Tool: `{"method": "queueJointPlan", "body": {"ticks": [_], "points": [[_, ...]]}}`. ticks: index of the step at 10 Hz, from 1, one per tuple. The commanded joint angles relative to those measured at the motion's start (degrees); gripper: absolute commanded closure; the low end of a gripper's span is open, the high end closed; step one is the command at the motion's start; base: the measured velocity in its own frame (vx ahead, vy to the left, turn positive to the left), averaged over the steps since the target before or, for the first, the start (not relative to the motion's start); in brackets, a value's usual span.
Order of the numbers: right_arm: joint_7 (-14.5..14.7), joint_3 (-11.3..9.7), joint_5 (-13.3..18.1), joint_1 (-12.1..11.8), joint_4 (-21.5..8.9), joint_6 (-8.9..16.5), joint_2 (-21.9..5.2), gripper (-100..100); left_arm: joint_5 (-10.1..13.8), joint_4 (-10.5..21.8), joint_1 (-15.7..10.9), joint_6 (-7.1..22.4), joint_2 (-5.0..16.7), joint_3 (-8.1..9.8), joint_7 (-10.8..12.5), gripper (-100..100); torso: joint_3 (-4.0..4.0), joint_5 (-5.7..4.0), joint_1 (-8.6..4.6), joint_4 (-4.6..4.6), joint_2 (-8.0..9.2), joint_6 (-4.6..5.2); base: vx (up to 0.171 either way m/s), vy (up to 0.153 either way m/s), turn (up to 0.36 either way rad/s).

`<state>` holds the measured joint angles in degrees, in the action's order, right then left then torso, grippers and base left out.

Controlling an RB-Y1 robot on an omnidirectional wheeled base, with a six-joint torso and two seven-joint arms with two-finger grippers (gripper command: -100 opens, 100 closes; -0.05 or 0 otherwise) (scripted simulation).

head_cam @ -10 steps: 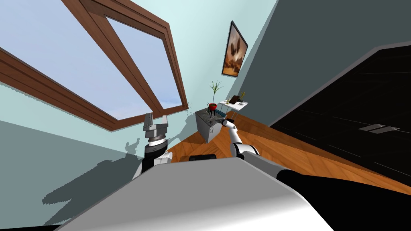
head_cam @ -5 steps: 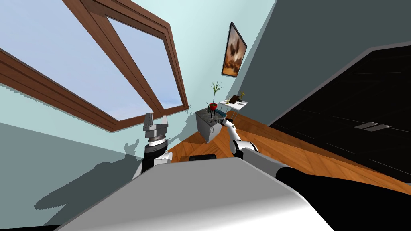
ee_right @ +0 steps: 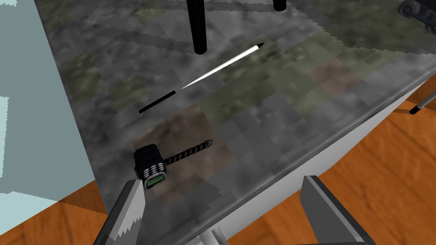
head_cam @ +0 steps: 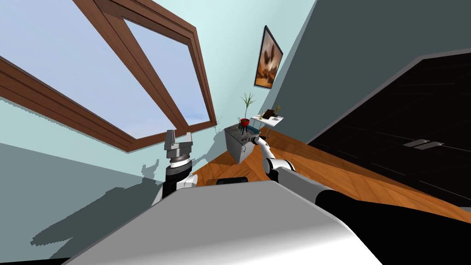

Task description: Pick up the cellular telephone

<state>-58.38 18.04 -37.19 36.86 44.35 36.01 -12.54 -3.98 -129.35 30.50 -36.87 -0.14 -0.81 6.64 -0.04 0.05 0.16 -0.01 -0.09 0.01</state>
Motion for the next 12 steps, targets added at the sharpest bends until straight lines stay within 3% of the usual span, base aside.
{"method": "queueJointPlan", "body": {"ticks": [1, 4, 10, 11, 12], "points": [[-0.6, 0.1, -1.4, 1.5, -2.9, 0.0, -0.2, -100, 0.0, 0.0, 0.0, 0.0, 0.0, 0.0, 0.0, 0, 0.0, 0.0, 0.0, 0.0, 0.0, 0.0, 0.012, 0.035, -0.018], [-1.3, 0.1, -2.4, 2.4, -5.3, 0.2, -0.3, -100, 0.0, 0.0, 0.0, 0.0, 0.0, 0.0, 0.0, 0, 0.0, 0.0, 0.0, 0.0, 0.0, 0.0, 0.008, 0.033, -0.009], [-3.1, -0.1, -6.4, 5.7, -13.0, 0.0, -0.7, -100, 0.0, 0.0, 0.0, 0.0, 0.0, 0.0, 0.0, 0, -0.02, 0.0, 0.01, -0.01, -0.04, 0.0, 0.018, 0.038, -0.008], [-3.0, -0.1, -6.0, 5.5, -12.5, 0.0, -0.7, -100, 0.0, 0.0, 0.0, 0.0, 0.0, 0.0, 0.0, 0, -0.03, 0.0, 0.0, -0.01, -0.05, 0.0, 0.011, 0.017, -0.001], [-3.0, -0.1, -6.1, 5.5, -12.6, 0.0, -0.7, 0, 0.0, 0.0, 0.0, 0.0, 0.0, 0.0, 0.0, 0, -0.01, -0.01, -0.07, -0.01, -0.01, 0.01, 0.0, 0.0, 0.0]]}}
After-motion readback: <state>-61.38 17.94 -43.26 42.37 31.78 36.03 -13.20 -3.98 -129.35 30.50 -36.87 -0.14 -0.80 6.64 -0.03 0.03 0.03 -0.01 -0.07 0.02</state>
